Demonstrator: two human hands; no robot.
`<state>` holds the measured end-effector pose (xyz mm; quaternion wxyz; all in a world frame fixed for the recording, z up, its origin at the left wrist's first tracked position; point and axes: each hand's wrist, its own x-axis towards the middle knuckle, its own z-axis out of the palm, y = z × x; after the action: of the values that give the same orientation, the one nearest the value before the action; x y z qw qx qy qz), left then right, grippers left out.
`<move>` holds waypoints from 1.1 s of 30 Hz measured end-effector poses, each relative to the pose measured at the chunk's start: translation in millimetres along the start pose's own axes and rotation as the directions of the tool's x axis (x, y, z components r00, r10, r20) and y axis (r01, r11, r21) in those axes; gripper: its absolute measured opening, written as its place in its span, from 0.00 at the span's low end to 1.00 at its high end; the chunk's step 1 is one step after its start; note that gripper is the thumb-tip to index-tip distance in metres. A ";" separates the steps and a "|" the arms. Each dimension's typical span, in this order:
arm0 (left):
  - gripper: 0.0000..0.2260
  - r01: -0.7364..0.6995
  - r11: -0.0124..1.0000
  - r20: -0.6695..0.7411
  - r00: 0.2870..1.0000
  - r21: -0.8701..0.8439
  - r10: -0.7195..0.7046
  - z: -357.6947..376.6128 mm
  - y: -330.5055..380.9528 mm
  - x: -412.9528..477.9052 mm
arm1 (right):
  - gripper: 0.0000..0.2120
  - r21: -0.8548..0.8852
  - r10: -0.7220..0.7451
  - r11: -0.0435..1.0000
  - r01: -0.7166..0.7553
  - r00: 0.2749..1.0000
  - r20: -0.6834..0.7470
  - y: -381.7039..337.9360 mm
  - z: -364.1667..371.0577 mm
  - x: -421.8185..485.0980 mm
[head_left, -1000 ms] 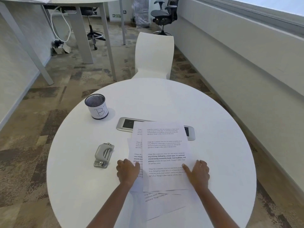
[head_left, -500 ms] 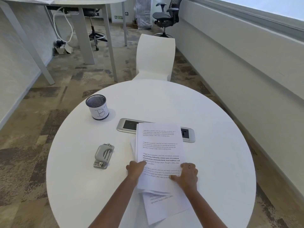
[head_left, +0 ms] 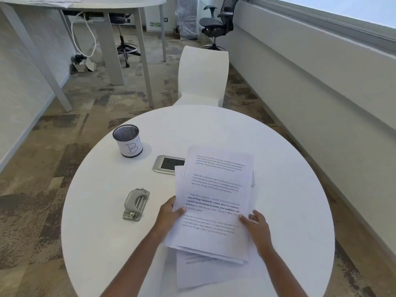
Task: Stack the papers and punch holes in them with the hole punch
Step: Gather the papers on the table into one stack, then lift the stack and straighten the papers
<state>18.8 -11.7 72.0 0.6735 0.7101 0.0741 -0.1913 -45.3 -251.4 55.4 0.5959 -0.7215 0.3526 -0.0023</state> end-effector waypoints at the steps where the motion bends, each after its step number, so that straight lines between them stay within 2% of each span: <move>1: 0.12 -0.008 1.000 0.020 1.000 -0.003 0.008 -3.4 1.4 0.1 | 0.22 0.074 0.012 0.997 -0.018 0.997 0.080 -2.9 -2.3 -0.4; 3: 0.13 -0.029 1.000 0.048 0.998 0.001 0.029 -7.7 7.1 1.4 | 0.14 0.157 -0.019 0.988 -0.014 0.978 0.208 -10.5 -2.2 -3.0; 4: 0.12 -0.048 0.999 0.060 0.997 0.005 0.047 -8.0 12.4 2.0 | 0.13 0.186 -0.055 0.982 0.015 0.975 0.214 -15.4 -0.1 -4.6; 7: 0.14 -0.123 0.992 0.040 0.992 0.024 0.122 -4.1 33.3 6.6 | 0.12 0.210 -0.197 0.962 0.175 0.977 0.087 -37.2 9.3 -10.4; 10: 0.15 -0.259 0.966 -0.046 0.965 0.000 0.259 2.6 65.4 7.0 | 0.10 0.190 -0.348 0.918 0.349 0.937 -0.040 -68.6 15.7 -19.9; 14: 0.13 -0.428 0.903 -0.089 0.901 -0.035 0.424 3.7 104.9 4.1 | 0.10 0.199 -0.513 0.829 0.523 0.852 -0.101 -102.4 14.4 -32.9; 16: 0.12 -0.460 0.886 -0.115 0.885 -0.058 0.452 1.3 117.5 1.0 | 0.09 0.218 -0.560 0.795 0.566 0.823 -0.096 -110.9 12.1 -36.3; 18: 0.16 -0.449 0.891 -0.134 0.889 -0.073 0.437 -1.8 125.7 -2.0 | 0.11 0.185 -0.583 0.788 0.587 0.809 -0.080 -115.9 10.9 -38.6; 21: 0.15 -0.420 0.901 -0.111 0.906 -0.105 0.409 -2.9 128.6 -6.0 | 0.15 0.172 -0.570 0.802 0.572 0.819 -0.070 -115.3 11.9 -40.5; 26: 0.10 -0.392 0.919 -0.128 0.915 -0.053 0.383 2.1 121.7 -10.5 | 0.13 0.172 -0.581 0.795 0.581 0.812 -0.054 -108.8 12.8 -43.3; 30: 0.03 -0.442 0.895 -0.169 0.888 -0.055 0.428 3.2 123.4 -12.3 | 0.12 0.184 -0.606 0.773 0.607 0.792 -0.071 -114.2 12.0 -45.4; 32: 0.03 -0.441 0.896 -0.159 0.890 -0.055 0.428 0.7 120.2 -11.2 | 0.09 0.215 -0.590 0.780 0.587 0.805 -0.059 -113.2 11.4 -45.1; 33: 0.04 -0.425 0.903 -0.139 0.900 -0.058 0.414 -0.5 116.8 -10.5 | 0.11 0.205 -0.578 0.793 0.574 0.815 -0.046 -110.5 11.4 -43.7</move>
<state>51.6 -19.2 184.3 0.7232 0.6899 -0.0311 0.0058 -17.4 -214.8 165.4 0.6429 -0.7275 0.1085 -0.2139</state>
